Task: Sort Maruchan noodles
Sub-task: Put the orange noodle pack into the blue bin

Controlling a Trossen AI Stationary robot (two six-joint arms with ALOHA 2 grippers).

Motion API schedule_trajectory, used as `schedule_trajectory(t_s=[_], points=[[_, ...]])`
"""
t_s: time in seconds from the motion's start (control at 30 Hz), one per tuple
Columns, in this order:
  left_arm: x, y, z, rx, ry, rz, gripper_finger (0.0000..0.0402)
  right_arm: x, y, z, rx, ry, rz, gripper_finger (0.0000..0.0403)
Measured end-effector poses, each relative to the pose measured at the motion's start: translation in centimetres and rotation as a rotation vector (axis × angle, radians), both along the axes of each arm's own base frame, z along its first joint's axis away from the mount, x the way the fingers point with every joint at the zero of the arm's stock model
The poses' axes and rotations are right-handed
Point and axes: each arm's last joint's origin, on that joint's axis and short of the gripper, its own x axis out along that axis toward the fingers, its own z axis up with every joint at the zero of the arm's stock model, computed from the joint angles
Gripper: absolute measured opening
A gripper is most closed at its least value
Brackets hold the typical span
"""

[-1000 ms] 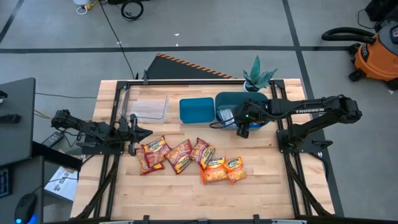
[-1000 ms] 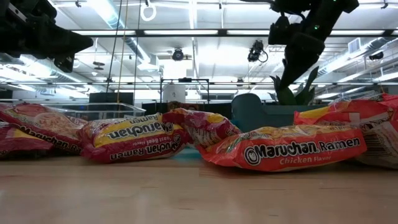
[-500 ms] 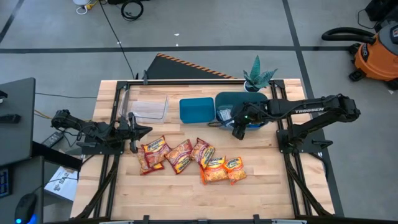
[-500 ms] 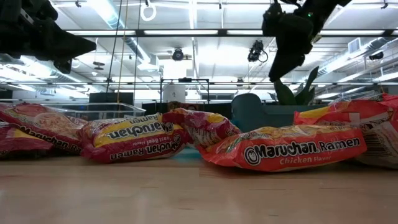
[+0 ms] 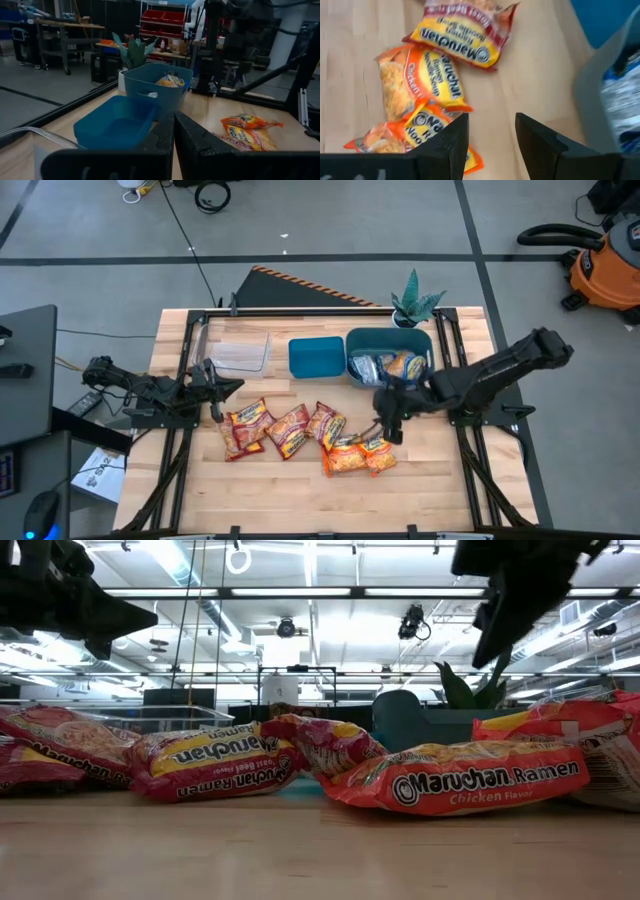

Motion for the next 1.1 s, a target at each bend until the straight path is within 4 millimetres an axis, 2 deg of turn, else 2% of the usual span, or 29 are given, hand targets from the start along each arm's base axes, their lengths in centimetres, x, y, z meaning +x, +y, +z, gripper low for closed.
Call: schedule_trajectory(t_s=[0.23,0.6,0.73,0.9,1.1], points=[[0.0,0.0,0.0,0.001,0.001,0.000,0.0016,-0.5,2.3,-1.6,0.078,-0.050,-0.040,0.0167],[0.0,0.0,0.0,0.000,0.001,0.000,0.0016,0.7,7.2,-3.8,0.160,-0.008,-0.070,0.0167],[0.0,0.0,0.0,0.000,0.000,-0.001,0.0016,1.2,9.1,-3.8,0.165,0.041,-0.107,0.0167],[0.0,0.0,0.0,0.000,0.000,0.000,0.0016,2.0,11.5,-2.8,0.119,0.090,-0.169,0.0167],[0.0,0.0,0.0,0.000,0.000,0.000,0.0016,3.3,14.0,-2.4,0.053,0.113,-0.155,0.0167]])
